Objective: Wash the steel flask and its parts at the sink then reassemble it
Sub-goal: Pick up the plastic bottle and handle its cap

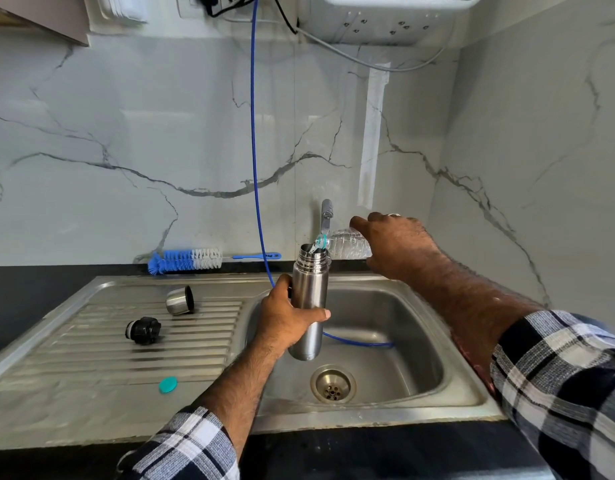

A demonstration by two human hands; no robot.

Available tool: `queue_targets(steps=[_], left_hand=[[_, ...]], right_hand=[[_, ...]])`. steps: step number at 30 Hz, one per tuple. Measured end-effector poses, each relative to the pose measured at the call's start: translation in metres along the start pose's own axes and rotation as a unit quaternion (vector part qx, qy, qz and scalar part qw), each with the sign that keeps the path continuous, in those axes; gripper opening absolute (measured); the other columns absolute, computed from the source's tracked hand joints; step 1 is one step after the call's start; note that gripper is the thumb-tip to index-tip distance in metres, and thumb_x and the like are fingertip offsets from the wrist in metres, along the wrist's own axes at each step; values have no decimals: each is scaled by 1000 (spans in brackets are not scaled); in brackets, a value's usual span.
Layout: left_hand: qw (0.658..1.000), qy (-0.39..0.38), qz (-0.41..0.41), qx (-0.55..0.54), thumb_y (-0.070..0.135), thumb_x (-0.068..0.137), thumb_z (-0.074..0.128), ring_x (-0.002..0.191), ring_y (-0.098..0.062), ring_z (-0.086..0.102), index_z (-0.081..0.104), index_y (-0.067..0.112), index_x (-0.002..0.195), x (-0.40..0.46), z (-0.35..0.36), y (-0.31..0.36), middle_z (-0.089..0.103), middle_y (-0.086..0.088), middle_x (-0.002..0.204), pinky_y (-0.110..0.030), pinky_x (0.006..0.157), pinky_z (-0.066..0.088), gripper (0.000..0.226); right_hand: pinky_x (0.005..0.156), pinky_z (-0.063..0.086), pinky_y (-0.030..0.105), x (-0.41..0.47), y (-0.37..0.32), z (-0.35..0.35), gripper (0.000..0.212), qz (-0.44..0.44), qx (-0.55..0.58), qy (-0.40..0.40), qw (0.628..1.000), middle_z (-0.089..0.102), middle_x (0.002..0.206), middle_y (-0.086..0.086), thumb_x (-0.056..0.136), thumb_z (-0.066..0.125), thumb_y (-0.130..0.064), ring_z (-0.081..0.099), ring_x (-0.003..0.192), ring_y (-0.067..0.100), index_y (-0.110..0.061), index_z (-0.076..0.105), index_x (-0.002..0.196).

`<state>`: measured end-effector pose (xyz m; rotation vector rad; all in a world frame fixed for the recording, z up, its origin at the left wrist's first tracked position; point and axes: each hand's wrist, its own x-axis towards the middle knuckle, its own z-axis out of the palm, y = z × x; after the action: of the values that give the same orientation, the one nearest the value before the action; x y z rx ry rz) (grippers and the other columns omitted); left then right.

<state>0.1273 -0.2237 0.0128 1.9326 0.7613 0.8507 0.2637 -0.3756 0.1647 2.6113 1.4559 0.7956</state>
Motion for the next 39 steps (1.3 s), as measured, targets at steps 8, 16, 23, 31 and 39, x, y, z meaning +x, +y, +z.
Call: queue_targets(steps=[8, 16, 23, 31, 39], left_hand=[[1000, -8, -2, -4, 34, 59, 101, 93, -4, 64, 58, 31, 117, -1, -1, 2, 67, 13, 105, -31, 79, 55, 71], [1000, -6, -2, -6, 36, 58, 101, 94, -6, 66, 58, 32, 115, 0, -1, -1, 68, 13, 105, -33, 82, 57, 72], [1000, -6, -7, -14, 34, 58, 101, 94, -5, 65, 57, 34, 116, 1, -2, 1, 67, 13, 105, -31, 81, 54, 72], [1000, -2, -8, -12, 34, 58, 101, 95, -8, 66, 58, 33, 117, 1, -1, -1, 68, 12, 106, -34, 82, 57, 73], [1000, -3, -9, -12, 33, 59, 101, 95, -7, 66, 57, 33, 117, 1, 1, -1, 68, 12, 108, -35, 83, 58, 72]], right_hand=[[98, 56, 47, 1, -2, -8, 82, 1, -14, -19, 1000, 61, 134, 5, 89, 82, -35, 63, 117, 29, -32, 35, 156], [100, 55, 48, 1, -5, -15, 85, -4, -32, -23, 999, 59, 137, 7, 89, 82, -33, 63, 119, 30, -30, 33, 158], [102, 55, 49, 1, -7, -20, 86, -6, -38, -20, 999, 59, 138, 7, 89, 82, -30, 63, 120, 30, -30, 33, 159], [102, 54, 50, 2, -8, -21, 87, -7, -44, -15, 999, 59, 139, 8, 88, 83, -27, 63, 121, 31, -30, 32, 159], [104, 52, 51, 3, -7, -20, 88, -12, -52, -12, 998, 58, 140, 9, 88, 83, -26, 62, 123, 32, -29, 32, 160]])
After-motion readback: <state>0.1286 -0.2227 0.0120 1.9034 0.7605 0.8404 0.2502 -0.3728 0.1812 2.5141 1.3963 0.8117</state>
